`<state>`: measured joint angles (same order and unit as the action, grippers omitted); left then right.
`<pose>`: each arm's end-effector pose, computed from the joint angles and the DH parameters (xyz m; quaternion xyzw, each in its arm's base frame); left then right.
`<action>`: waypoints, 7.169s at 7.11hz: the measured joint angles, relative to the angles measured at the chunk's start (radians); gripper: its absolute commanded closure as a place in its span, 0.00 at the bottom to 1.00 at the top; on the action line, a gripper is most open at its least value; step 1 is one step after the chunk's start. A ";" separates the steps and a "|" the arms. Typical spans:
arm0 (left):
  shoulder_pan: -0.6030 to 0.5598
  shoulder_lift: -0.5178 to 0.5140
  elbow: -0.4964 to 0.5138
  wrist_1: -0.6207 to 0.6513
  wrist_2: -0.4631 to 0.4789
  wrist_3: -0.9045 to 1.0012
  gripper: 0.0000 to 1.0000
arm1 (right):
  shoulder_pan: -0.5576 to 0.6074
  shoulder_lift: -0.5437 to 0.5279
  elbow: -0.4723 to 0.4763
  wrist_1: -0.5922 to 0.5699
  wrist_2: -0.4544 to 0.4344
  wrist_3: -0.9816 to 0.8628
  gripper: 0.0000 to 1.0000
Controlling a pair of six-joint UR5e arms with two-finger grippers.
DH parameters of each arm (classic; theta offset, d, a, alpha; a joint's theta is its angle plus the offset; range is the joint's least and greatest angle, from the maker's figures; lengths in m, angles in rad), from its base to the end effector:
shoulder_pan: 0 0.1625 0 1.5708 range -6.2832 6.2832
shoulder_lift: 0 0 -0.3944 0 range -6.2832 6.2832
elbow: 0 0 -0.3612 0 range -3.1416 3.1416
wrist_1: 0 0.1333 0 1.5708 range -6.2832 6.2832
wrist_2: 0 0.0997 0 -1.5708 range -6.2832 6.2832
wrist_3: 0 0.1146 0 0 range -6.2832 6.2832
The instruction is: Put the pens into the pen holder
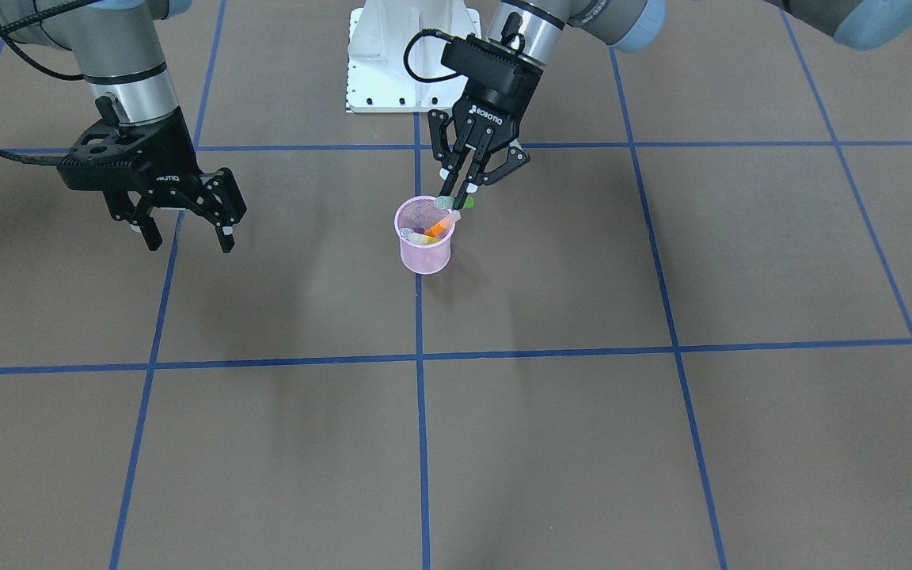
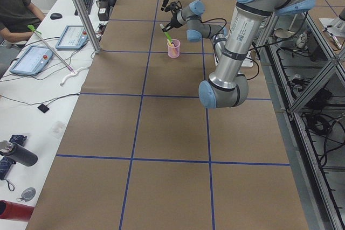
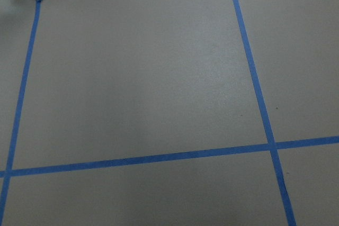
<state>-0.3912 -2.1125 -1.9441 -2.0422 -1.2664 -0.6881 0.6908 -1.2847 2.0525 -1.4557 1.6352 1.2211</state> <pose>0.4439 -0.3645 0.1362 0.4694 0.4384 0.0910 0.7610 -0.3227 -0.4302 0.2856 0.1870 -0.3850 0.1398 0.8929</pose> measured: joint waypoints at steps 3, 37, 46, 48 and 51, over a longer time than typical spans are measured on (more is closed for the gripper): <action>0.124 -0.009 0.038 -0.024 0.153 -0.008 1.00 | 0.002 -0.001 -0.002 0.000 0.000 0.000 0.01; -1.130 0.591 0.206 0.590 -1.148 0.615 0.00 | 0.845 -0.286 -0.409 -0.247 0.740 -1.342 0.01; -1.131 0.592 0.210 0.588 -1.139 0.622 0.00 | 0.845 -0.280 -0.413 -0.245 0.739 -1.342 0.01; -1.131 0.595 0.209 0.588 -1.139 0.622 0.00 | 0.845 -0.280 -0.414 -0.245 0.739 -1.342 0.01; -1.131 0.595 0.204 0.588 -1.139 0.622 0.00 | 0.845 -0.280 -0.414 -0.245 0.739 -1.342 0.01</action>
